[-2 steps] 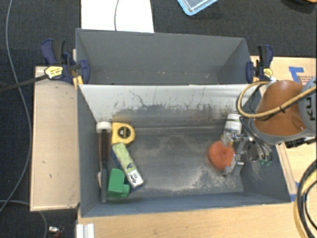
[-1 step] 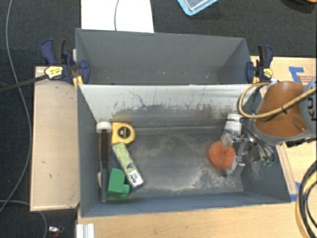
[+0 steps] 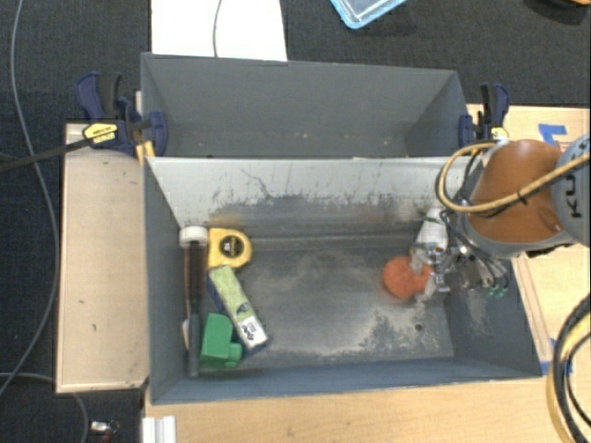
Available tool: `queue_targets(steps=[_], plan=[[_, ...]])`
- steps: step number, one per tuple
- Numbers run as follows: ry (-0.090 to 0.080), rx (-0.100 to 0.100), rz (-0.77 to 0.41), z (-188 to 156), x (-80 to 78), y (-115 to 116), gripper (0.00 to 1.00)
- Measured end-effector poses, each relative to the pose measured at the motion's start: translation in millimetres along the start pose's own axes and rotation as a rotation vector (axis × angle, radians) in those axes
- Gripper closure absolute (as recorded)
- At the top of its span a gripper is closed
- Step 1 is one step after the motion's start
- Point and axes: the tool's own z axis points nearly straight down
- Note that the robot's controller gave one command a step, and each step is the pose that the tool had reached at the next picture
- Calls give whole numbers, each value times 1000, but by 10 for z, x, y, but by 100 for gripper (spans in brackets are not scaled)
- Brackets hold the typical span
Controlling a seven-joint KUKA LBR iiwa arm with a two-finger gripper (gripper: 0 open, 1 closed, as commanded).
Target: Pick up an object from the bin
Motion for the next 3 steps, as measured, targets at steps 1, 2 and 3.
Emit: queue_targets(steps=[1,2,3], plan=[[0,0,1,0,0,0,100],[6,-2,-22,-631,72,-39,100],[-5,1,-35,-1229,-293,-173,100]])
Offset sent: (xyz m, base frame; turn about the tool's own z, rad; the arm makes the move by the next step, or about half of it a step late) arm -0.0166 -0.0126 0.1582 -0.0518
